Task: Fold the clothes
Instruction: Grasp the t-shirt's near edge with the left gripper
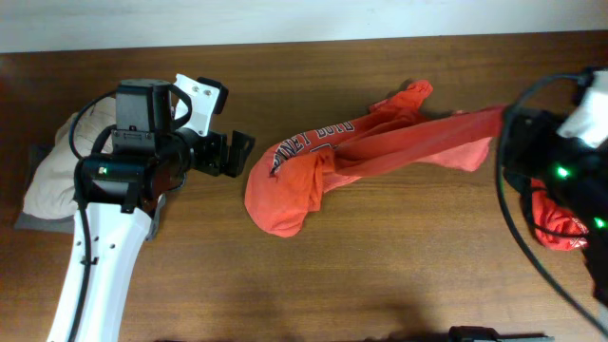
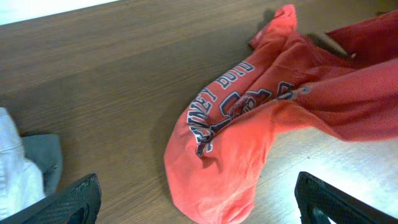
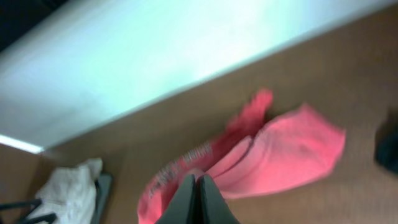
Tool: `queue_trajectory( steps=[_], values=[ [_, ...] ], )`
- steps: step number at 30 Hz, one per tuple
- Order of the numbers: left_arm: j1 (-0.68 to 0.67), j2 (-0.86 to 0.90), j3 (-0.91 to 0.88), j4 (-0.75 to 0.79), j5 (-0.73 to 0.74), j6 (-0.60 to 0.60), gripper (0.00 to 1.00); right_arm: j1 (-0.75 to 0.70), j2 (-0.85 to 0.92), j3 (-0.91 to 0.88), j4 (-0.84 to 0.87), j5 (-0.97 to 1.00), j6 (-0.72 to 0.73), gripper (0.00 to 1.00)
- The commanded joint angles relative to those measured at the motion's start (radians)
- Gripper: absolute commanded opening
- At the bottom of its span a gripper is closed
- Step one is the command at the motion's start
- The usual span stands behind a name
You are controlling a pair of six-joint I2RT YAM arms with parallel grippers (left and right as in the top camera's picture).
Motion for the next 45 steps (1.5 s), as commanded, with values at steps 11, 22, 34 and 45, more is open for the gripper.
queue_trajectory(
  steps=[11, 22, 34, 45],
  values=[
    [-0.165, 0.091, -0.007, -0.025, 0.088, 0.053, 0.99, 0.000, 0.062, 0.045, 0.174, 0.036, -0.018, 0.04],
    [-0.343, 0.232, -0.008, -0.033, -0.018, 0.083, 0.83, -0.001, 0.072, 0.045, 0.167, 0.126, -0.009, 0.04],
    [-0.683, 0.238, -0.118, 0.085, -0.637, -0.109, 0.83, -0.001, 0.101, 0.046, 0.145, 0.125, 0.096, 0.04],
    [-0.748, 0.375, -0.175, 0.233, -0.783, -0.196, 0.79, -0.001, 0.094, 0.046, 0.137, 0.068, 0.116, 0.04]
  ],
)
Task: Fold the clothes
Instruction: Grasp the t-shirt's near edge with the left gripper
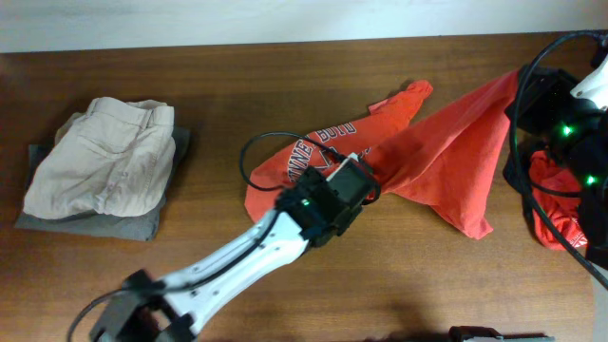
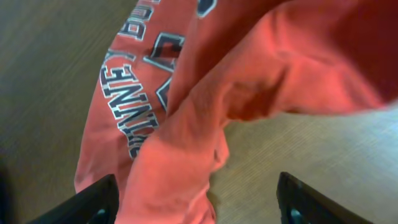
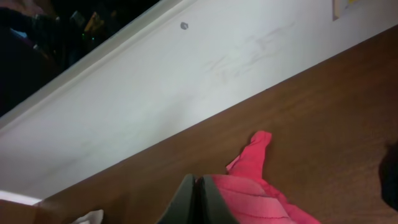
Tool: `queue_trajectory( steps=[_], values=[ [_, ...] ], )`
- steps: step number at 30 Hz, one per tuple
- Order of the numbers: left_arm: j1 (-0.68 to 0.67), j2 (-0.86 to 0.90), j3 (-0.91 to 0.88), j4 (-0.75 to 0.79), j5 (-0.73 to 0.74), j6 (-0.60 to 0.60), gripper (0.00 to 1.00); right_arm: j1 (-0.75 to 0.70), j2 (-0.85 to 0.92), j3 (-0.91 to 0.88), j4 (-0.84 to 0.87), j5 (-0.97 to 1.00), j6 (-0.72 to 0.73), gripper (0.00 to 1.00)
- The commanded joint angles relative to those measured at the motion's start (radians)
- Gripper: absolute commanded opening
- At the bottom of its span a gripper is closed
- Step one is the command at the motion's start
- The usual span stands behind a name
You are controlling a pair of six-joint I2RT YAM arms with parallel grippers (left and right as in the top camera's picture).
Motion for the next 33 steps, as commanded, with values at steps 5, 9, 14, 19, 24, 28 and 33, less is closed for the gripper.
queue_trajectory(
  steps=[5, 9, 14, 19, 24, 28, 33],
  values=[
    [-0.038, 0.100, -0.014, 0.012, -0.137, -0.111, 0.75, -0.001, -0.016, 0.010, 0.003, -0.020, 0.023, 0.04],
    [-0.094, 0.118, -0.014, 0.011, -0.207, -0.159, 0.75, -0.001, -0.016, 0.010, 0.003, -0.020, 0.023, 0.04],
    [-0.111, 0.185, -0.014, 0.018, -0.268, -0.158, 0.75, -0.001, -0.016, 0.010, 0.003, -0.021, 0.023, 0.04],
    [-0.111, 0.230, -0.014, 0.047, -0.362, -0.125, 0.74, -0.001, -0.016, 0.010, 0.000, -0.032, 0.023, 0.04],
    [-0.101, 0.235, -0.014, 0.084, -0.380, -0.125, 0.55, -0.001, -0.016, 0.010, 0.000, -0.047, 0.023, 0.04],
    [-0.089, 0.253, -0.014, 0.119, -0.396, -0.124, 0.48, -0.001, -0.016, 0.010, -0.001, -0.057, 0.023, 0.04],
    [-0.087, 0.290, -0.014, 0.119, -0.499, -0.087, 0.40, -0.001, -0.020, 0.010, -0.005, -0.073, 0.023, 0.04]
  ],
)
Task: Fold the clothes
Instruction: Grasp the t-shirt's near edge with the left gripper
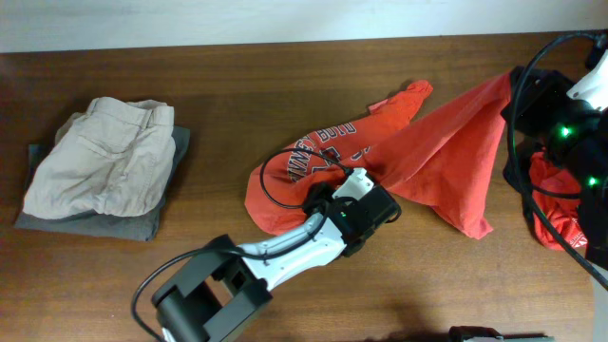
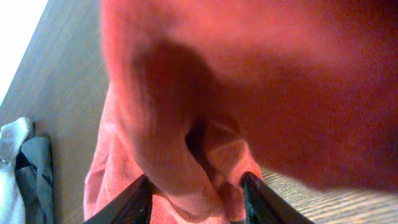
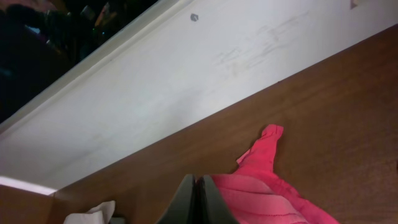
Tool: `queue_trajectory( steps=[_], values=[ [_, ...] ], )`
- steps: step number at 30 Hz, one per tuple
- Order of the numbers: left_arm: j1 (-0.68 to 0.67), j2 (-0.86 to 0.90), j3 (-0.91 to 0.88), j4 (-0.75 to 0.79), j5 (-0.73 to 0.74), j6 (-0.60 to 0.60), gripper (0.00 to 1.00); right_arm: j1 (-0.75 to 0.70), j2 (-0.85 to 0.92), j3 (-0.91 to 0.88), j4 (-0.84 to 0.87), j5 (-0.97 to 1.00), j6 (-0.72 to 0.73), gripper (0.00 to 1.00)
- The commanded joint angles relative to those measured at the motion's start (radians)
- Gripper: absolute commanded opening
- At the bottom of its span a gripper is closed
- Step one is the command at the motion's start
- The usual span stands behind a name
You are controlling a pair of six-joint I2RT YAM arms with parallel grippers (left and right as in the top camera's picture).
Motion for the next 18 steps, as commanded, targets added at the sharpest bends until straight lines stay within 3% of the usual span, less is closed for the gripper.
queue_trajectory(
  steps=[1, 4, 7, 18],
  values=[
    [0.005, 0.034, 0.000, -0.001, -0.146, 0.033, 0.36, -0.001, -0.021, 0.010, 0.001, -0.017, 0.008, 0.04],
    [0.005, 0.031, 0.024, -0.019, -0.242, 0.050, 0.13, -0.001, -0.021, 0.010, -0.010, -0.016, 0.007, 0.04],
    [0.014, 0.010, 0.092, -0.105, -0.275, 0.050, 0.02, -0.001, -0.020, 0.010, -0.040, 0.017, 0.003, 0.04],
    [0.153, -0.185, 0.382, -0.393, -0.183, 0.051, 0.00, -0.001, -0.019, 0.010, -0.203, 0.249, -0.042, 0.04]
  ],
)
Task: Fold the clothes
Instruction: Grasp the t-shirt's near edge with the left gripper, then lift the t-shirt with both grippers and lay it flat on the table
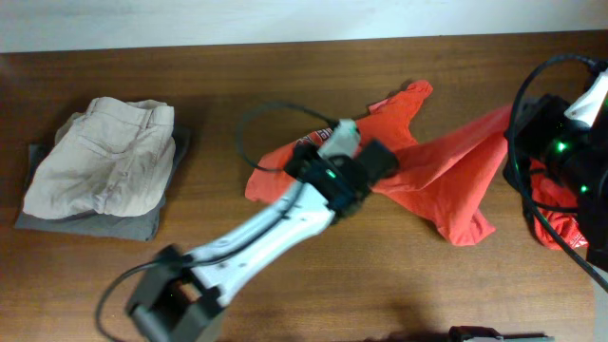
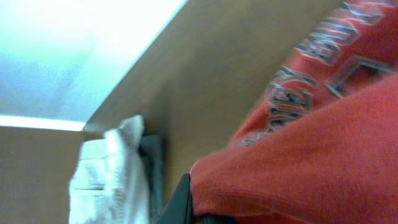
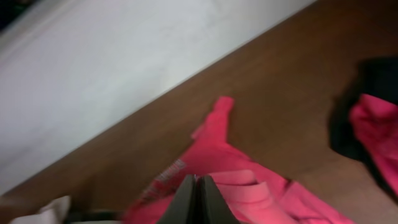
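Observation:
A red T-shirt [image 1: 432, 176] with dark lettering hangs stretched between my two grippers above the brown table [image 1: 218, 76]. My left gripper [image 1: 366, 163] is shut on a fold of it near the printed chest. In the left wrist view the left gripper [image 2: 188, 190] pinches the red cloth [image 2: 311, 143]. My right gripper [image 1: 518, 119] is shut on the shirt's right edge. The right wrist view shows that gripper [image 3: 196, 183] with its fingers pressed together over the shirt [image 3: 249, 186].
Folded beige trousers [image 1: 100, 161] lie on a grey garment [image 1: 95, 226] at the table's left, also seen in the left wrist view [image 2: 106, 177]. Another red garment on black cloth [image 1: 560, 218] lies by the right edge, behind the right arm.
My left gripper has shut on the fold of the shirt and now holds it farther back and higher. The right gripper holds the shirt's corner a little lower.
My left gripper stood open to the left of the shirt while the right one, shut on the shirt's edge, pulled it right. Then the left was open over the shirt's middle and the right held its edge raised. Then the left fingers stood around a fold; now both grip.

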Tool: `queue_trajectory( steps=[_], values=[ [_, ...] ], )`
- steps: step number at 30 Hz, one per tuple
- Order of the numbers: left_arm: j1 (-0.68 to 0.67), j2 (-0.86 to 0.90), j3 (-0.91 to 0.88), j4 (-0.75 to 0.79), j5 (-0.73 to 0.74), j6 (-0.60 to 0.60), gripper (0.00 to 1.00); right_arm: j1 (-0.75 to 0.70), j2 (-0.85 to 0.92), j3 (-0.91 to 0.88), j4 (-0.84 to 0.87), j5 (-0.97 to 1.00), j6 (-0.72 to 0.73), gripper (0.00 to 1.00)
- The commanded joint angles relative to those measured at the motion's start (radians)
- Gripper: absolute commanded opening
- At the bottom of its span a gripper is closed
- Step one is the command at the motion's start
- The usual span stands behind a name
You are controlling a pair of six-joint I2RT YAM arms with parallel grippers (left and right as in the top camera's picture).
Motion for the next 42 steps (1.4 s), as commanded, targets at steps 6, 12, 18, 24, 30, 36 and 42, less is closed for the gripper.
queue_trajectory(
  steps=[6, 12, 18, 24, 30, 36, 42],
  values=[
    [0.144, -0.170, 0.205, -0.179, 0.105, 0.052, 0.00, -0.001, -0.014, 0.010, -0.076, 0.183, -0.028, 0.04],
    [0.207, -0.243, 0.346, -0.248, 0.107, 0.152, 0.00, -0.002, -0.026, 0.034, -0.077, 0.230, -0.029, 0.04],
    [0.212, -0.323, 0.554, -0.248, 0.132, 0.255, 0.00, -0.002, -0.027, 0.210, -0.071, 0.225, -0.068, 0.04],
    [0.210, -0.356, 0.667, -0.257, 0.175, 0.321, 0.00, -0.002, -0.027, 0.344, -0.072, 0.224, -0.070, 0.04],
    [0.206, -0.396, 0.704, -0.270, 0.188, 0.323, 0.00, -0.001, -0.027, 0.400, -0.093, 0.214, -0.070, 0.04],
    [0.204, -0.390, 0.704, -0.264, 0.219, 0.343, 0.00, -0.001, 0.008, 0.399, -0.090, 0.147, -0.070, 0.04],
    [0.254, -0.320, 0.704, -0.177, 0.274, 0.424, 0.00, -0.001, 0.116, 0.399, -0.070, 0.145, -0.070, 0.04]
  ],
)
